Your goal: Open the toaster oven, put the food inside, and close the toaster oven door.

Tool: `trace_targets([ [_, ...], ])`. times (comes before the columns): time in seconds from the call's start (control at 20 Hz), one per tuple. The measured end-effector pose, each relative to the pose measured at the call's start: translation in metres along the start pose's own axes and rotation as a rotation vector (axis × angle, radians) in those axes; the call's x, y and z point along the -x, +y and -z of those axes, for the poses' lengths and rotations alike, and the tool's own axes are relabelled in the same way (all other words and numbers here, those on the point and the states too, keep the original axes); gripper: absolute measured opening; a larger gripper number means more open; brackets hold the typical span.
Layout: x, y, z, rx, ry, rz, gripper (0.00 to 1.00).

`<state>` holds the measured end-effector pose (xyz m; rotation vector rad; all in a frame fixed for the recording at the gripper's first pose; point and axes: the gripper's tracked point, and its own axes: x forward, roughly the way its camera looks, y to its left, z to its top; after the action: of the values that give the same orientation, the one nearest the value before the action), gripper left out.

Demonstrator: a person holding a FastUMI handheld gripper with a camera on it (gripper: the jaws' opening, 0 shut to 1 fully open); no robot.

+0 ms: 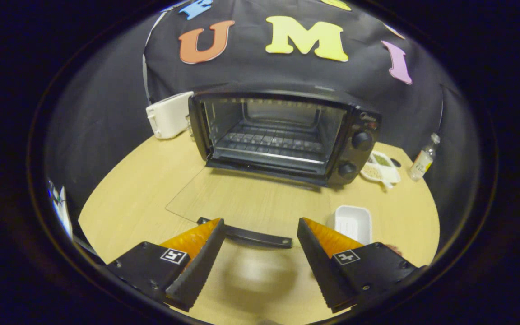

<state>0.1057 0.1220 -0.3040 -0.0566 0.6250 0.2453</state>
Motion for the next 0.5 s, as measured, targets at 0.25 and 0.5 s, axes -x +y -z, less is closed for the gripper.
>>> trace_targets([
  [0.25,0.035,-0.098,-0.011,-0.045,-0.027,0.047,1.00],
  [0.5,0.041,-0.155,0.031,-0.166,0.059,0.021,0.98],
])
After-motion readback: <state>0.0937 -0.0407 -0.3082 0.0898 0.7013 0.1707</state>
